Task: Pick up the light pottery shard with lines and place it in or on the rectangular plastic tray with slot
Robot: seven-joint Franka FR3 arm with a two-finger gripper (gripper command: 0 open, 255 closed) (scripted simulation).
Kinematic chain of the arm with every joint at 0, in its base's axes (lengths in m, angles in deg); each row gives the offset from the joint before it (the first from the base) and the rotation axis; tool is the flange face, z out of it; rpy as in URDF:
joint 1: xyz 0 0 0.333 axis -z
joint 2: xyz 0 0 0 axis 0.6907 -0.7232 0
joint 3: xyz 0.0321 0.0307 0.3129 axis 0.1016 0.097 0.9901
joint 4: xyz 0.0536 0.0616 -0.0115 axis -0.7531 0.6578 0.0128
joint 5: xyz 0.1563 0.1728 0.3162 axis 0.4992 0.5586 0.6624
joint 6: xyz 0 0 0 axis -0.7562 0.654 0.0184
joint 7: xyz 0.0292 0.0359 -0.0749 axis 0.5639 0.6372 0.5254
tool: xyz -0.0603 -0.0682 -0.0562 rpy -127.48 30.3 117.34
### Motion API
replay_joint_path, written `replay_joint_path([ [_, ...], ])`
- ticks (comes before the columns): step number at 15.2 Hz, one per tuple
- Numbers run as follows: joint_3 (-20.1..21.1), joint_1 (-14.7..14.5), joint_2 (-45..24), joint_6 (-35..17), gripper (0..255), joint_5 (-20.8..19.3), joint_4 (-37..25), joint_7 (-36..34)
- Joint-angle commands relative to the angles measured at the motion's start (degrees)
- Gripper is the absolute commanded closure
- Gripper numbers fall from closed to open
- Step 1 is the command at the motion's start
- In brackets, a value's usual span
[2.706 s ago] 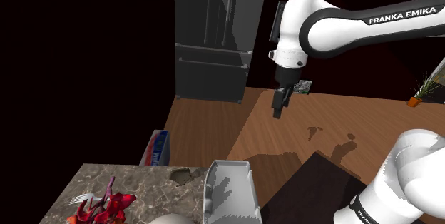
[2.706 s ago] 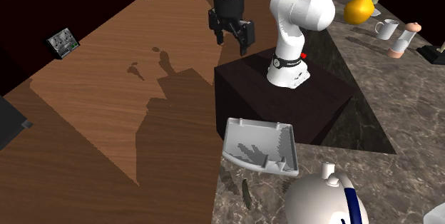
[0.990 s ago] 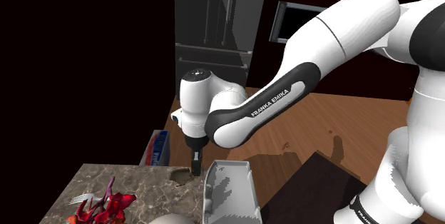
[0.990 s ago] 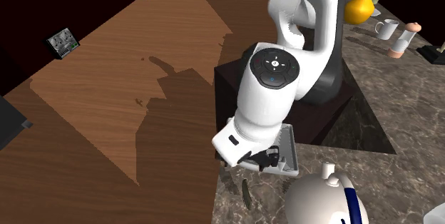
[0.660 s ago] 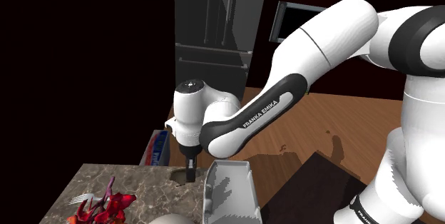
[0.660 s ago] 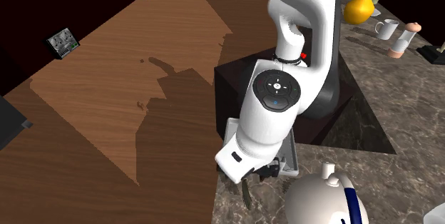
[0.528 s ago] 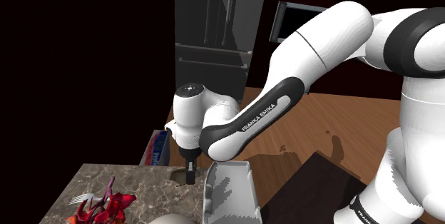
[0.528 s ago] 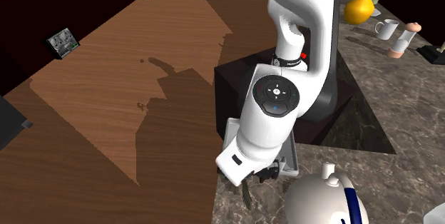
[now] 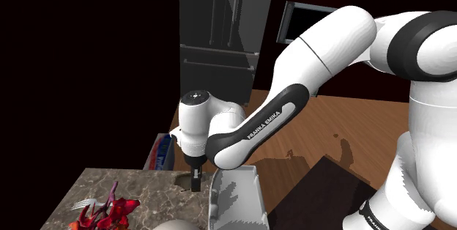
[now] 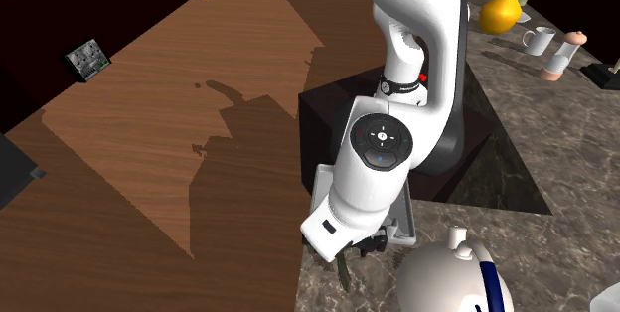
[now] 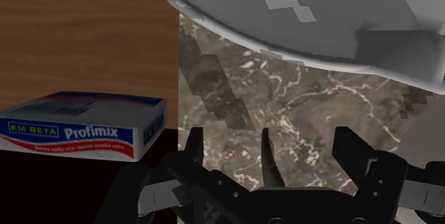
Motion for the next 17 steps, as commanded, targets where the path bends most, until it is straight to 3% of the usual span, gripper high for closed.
replay_joint_path([
  [1, 0.0, 0.0, 0.0, 0.0, 0, 0.0, 0.0, 0.0],
  [2, 0.0, 0.0, 0.0, 0.0, 255, 0.0, 0.0, 0.0],
  [11, 0.0, 0.0, 0.0, 0.0, 255, 0.0, 0.0, 0.0],
  [17, 1.0, 0.7, 3.5, 3.4, 255, 1.6, -0.1, 1.3],
])
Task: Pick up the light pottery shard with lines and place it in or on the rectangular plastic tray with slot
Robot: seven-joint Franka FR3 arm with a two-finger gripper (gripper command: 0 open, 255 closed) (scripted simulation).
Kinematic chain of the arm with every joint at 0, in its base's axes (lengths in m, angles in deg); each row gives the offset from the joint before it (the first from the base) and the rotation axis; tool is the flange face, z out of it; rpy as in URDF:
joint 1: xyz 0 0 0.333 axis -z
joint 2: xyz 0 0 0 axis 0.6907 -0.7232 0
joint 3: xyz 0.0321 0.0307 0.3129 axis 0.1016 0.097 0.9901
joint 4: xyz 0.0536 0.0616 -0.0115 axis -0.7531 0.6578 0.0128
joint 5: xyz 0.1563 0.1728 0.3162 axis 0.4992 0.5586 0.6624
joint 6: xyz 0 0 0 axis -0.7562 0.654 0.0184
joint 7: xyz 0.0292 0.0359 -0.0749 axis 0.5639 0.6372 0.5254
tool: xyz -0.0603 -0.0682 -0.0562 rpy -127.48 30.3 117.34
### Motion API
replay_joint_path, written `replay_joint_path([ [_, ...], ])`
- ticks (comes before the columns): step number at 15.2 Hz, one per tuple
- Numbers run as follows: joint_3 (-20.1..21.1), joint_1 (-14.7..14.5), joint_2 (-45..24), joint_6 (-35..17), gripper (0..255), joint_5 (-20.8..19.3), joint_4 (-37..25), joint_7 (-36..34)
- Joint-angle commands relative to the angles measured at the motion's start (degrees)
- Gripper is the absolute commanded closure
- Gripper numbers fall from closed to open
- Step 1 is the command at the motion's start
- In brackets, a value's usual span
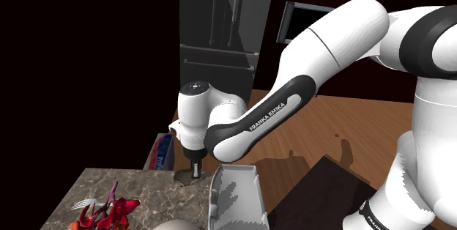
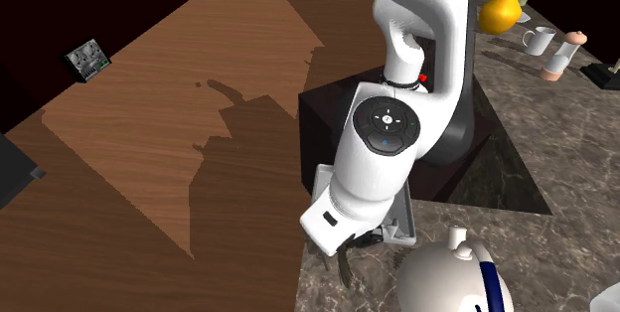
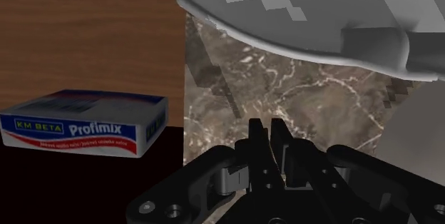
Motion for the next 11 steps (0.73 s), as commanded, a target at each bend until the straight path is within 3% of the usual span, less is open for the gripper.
replay_joint_path([
  [1, 0.3, 0.3, 1.4, 1.1, 255, 0.6, 0.3, 0.5],
  [11, 1.4, 1.1, 6.6, 7.3, 255, 3.1, -1.0, 2.5],
])
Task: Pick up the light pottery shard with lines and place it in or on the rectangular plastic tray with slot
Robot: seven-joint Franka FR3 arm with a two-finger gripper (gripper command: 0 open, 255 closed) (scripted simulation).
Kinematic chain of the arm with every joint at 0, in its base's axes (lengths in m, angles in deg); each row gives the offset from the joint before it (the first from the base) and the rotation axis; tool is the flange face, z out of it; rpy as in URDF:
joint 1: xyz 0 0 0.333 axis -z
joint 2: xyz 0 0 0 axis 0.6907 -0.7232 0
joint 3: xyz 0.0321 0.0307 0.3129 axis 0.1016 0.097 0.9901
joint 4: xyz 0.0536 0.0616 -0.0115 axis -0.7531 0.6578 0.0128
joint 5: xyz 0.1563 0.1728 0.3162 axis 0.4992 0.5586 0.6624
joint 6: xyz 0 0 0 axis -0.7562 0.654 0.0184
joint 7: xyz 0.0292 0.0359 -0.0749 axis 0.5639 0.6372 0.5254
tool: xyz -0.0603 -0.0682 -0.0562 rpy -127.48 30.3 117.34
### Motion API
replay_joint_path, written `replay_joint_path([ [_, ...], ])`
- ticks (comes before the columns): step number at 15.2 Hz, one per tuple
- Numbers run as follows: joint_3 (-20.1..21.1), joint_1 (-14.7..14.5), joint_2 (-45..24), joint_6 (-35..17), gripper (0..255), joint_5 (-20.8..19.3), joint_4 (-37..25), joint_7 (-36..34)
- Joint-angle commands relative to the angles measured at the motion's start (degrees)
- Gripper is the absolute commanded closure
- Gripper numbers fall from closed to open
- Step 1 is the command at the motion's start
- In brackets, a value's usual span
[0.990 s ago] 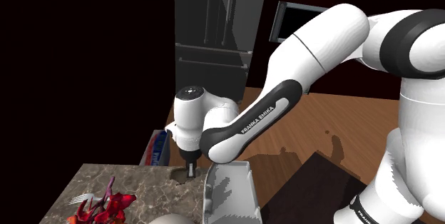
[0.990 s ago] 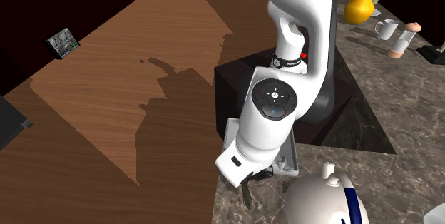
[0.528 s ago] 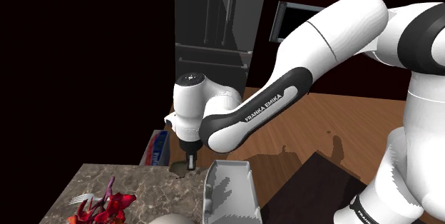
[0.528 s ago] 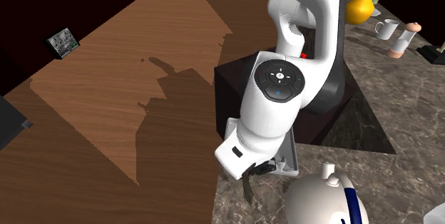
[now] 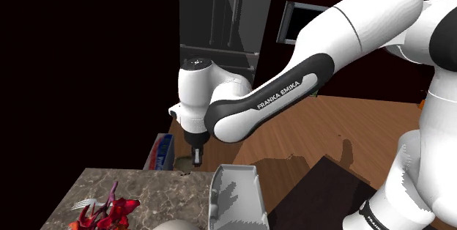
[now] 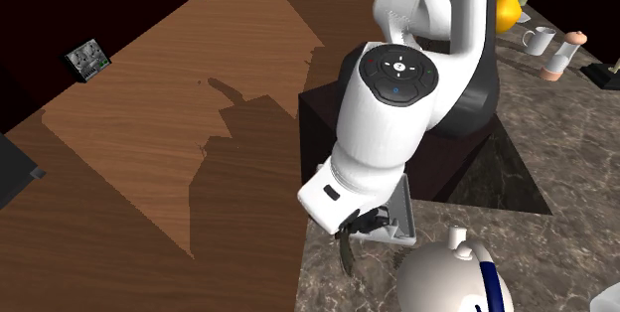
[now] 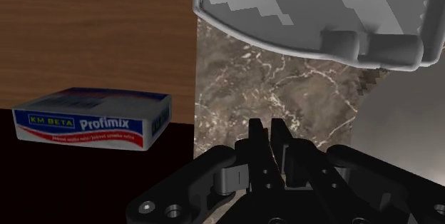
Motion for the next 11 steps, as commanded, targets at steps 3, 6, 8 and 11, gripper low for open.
replay_joint_path([
  [3, 0.4, 0.2, 1.9, 2.6, 255, 0.9, -0.7, 0.6],
  [6, 0.6, 0.3, 3.3, 4.5, 255, 1.6, -1.4, 1.2],
  [8, 0.7, 0.4, 4.1, 5.9, 255, 2.0, -2.0, 1.5],
  [11, 0.9, 0.5, 5.2, 7.9, 255, 2.5, -2.9, 2.0],
])
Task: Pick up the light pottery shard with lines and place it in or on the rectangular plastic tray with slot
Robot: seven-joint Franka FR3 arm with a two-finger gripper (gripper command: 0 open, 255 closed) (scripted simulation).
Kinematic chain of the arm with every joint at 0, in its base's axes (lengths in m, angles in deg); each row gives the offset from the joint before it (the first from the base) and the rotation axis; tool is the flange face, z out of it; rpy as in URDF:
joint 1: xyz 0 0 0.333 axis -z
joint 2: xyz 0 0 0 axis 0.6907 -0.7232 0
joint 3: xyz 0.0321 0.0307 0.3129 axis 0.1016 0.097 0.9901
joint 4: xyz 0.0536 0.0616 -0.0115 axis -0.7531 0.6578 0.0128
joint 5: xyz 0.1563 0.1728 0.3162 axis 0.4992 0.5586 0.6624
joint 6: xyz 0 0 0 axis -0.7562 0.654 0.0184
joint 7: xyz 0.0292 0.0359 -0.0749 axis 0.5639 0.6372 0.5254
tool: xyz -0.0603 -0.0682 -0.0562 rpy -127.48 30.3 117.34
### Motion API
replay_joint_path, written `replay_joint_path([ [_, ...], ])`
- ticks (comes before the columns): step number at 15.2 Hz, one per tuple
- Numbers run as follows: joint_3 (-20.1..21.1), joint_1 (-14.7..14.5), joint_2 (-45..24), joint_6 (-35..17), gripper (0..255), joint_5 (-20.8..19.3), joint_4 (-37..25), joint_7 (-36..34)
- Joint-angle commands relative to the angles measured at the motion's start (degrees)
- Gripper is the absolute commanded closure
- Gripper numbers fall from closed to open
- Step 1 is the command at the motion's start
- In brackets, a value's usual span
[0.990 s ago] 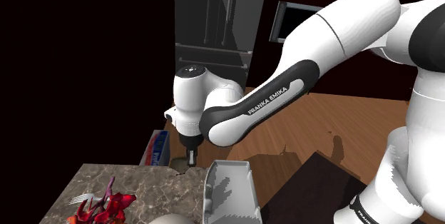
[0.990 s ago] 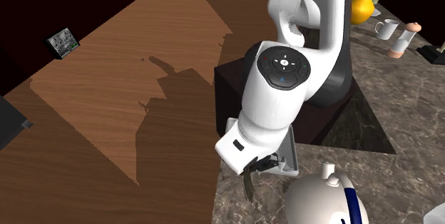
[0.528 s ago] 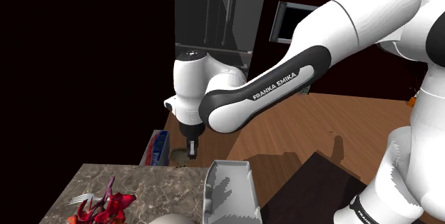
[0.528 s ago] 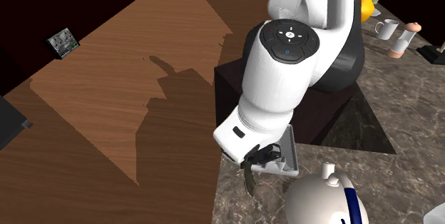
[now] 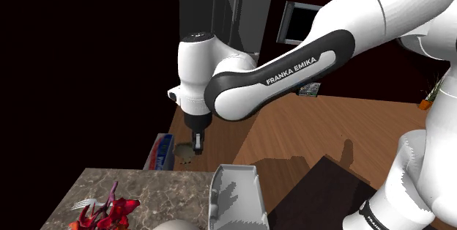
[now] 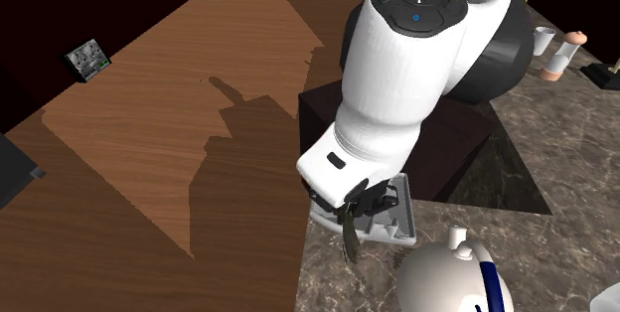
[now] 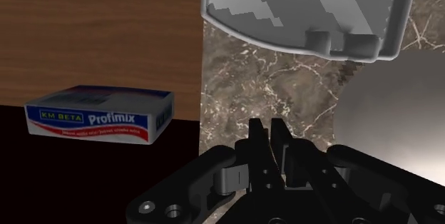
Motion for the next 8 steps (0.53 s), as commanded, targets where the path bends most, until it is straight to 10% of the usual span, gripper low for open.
replay_joint_path([
  [1, 0.1, 0.0, 0.8, 1.5, 255, 0.4, -0.7, 0.3],
  [8, 0.3, 1.0, 8.8, 1.8, 255, 3.0, 6.5, 2.3],
])
